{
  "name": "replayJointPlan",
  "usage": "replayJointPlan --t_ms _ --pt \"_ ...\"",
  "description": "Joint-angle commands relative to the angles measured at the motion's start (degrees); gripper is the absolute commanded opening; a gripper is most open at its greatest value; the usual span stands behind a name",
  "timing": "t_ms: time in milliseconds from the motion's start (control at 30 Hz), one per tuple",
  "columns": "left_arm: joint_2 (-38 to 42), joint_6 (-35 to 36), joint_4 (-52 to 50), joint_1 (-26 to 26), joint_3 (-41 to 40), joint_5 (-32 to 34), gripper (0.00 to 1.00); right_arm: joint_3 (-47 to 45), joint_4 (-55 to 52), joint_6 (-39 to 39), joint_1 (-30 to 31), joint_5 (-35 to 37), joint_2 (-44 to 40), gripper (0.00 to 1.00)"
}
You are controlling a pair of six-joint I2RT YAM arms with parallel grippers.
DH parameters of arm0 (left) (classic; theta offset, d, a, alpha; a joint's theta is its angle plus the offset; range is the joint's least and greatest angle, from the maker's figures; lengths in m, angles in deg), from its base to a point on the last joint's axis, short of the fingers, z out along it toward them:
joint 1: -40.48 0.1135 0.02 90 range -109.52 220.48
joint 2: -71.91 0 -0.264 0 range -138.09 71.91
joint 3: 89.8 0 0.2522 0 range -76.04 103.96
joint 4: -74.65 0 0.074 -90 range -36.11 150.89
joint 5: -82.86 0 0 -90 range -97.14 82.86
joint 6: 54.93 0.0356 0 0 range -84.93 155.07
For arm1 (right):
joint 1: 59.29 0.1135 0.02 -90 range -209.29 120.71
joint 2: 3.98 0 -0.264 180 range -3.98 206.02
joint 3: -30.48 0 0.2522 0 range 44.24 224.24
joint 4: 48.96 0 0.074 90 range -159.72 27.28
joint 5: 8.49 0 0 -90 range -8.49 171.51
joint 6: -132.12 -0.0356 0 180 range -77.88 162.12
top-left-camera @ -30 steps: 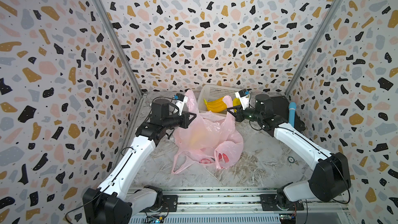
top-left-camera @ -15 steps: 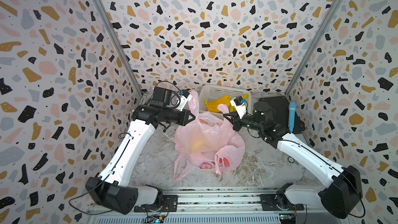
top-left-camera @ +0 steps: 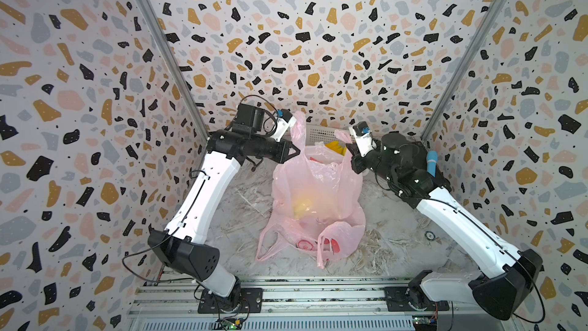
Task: Place the banana into a plastic bag & tie a knot
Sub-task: Adjust the plastic bag at the center of the board.
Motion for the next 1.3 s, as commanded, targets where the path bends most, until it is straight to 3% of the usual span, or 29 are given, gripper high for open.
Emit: replayJointPlan --t_ms 0,100,167,400,500,667,800,933,1033,1133,1267 --pt "-3.7 0.7 -0.6 1.3 8.1 -1.4 0.00 6.2 -4.0 1.2 -1.1 0.0 0.3 0.00" --pt "-5.0 2.7 -7.0 1.3 14.6 -2.4 0.00 6.5 -6.0 -1.5 -1.1 -6.8 -1.9 0.00" --pt "-2.6 3.6 -7.7 1.1 11.8 -3.6 0.00 2.9 -4.7 -3.1 -1.1 -10.3 -4.7 0.00" --pt "10.2 0.2 7.3 0.9 -17.6 -6.2 0.00 -17.3 5.1 -4.5 -1.1 -10.2 -11.1 0.00" --pt "13.0 -0.2 10.8 0.8 -25.7 -4.6 0.00 -24.6 11.1 -4.5 -1.1 -9.7 -11.8 0.00" --pt "17.9 -1.3 19.8 0.1 -35.2 -5.9 0.00 -28.3 16.3 -5.0 -1.0 -16.0 -11.6 0.00" --pt "16.2 3.4 15.1 -0.5 -33.9 -8.3 0.00 -28.0 18.6 -3.6 -1.0 -24.4 -11.3 0.00" --pt "14.6 8.0 11.3 -4.4 -31.3 -8.7 0.00 -27.7 18.6 -1.4 0.0 -29.6 -10.9 0.00" --pt "12.1 12.0 7.4 -8.7 -28.9 -5.6 0.00 -27.6 15.9 0.7 0.6 -30.2 -11.0 0.00" --pt "10.0 14.4 3.3 -9.8 -27.5 -1.4 0.00 -27.7 13.8 1.4 0.9 -28.6 -11.0 0.00" --pt "13.7 13.1 9.1 -9.6 -31.1 0.7 0.09 -29.1 15.2 0.7 1.2 -27.4 -11.0 0.00"
